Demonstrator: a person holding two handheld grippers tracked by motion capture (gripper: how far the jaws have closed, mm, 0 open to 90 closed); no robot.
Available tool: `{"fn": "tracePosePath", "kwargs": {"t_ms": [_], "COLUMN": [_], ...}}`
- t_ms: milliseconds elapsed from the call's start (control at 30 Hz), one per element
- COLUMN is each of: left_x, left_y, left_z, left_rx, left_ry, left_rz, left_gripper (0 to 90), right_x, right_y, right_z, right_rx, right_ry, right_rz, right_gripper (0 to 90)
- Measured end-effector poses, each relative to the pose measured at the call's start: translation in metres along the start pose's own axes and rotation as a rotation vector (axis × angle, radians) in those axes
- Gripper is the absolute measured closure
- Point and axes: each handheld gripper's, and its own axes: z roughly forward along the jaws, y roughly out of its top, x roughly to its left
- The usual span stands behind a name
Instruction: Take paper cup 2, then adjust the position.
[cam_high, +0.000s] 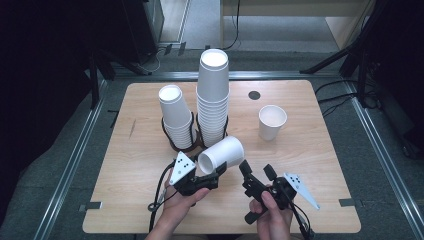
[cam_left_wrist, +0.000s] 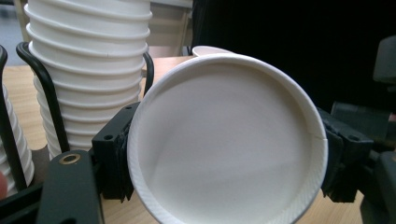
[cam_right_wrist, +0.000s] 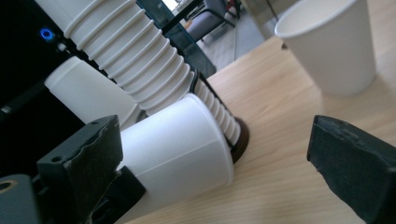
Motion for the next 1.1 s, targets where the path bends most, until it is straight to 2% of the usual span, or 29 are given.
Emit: {"fn": "tracePosePath", "kwargs": {"t_ms": [167, 400, 600, 833, 1100], "left_x": [0.000, 0.000, 0.000, -0.002, -0.002], "left_y": [-0.001, -0.002, -0.005, -0.008, -0.007], "left_z": [-0.001, -0.001, 0.000, 0.002, 0.001], "left_rx": [-0.035, -0.066, -0.092, -0.095, -0.105], "left_ry": [0.005, 0.013, 0.019, 0.020, 0.026], "left_rz": [0.007, 0.006, -0.002, 0.009, 0.012], "left_gripper": [22.3, 22.3, 22.2, 22.2, 22.1], "right_x": [-0.003, -0.011, -0.011, -0.009, -0.011], "right_y": [-0.006, -0.009, -0.010, -0.006, -0.008], "right_z": [0.002, 0.006, 0.011, 0.016, 0.022], "right_rx": [0.048, 0.071, 0.089, 0.091, 0.114], "right_ry": [0.036, 0.058, 0.072, 0.095, 0.094], "right_rz": [0.163, 0.340, 0.487, 0.624, 0.694], "right_gripper": [1.2, 1.2, 2.2, 2.2, 2.2]}}
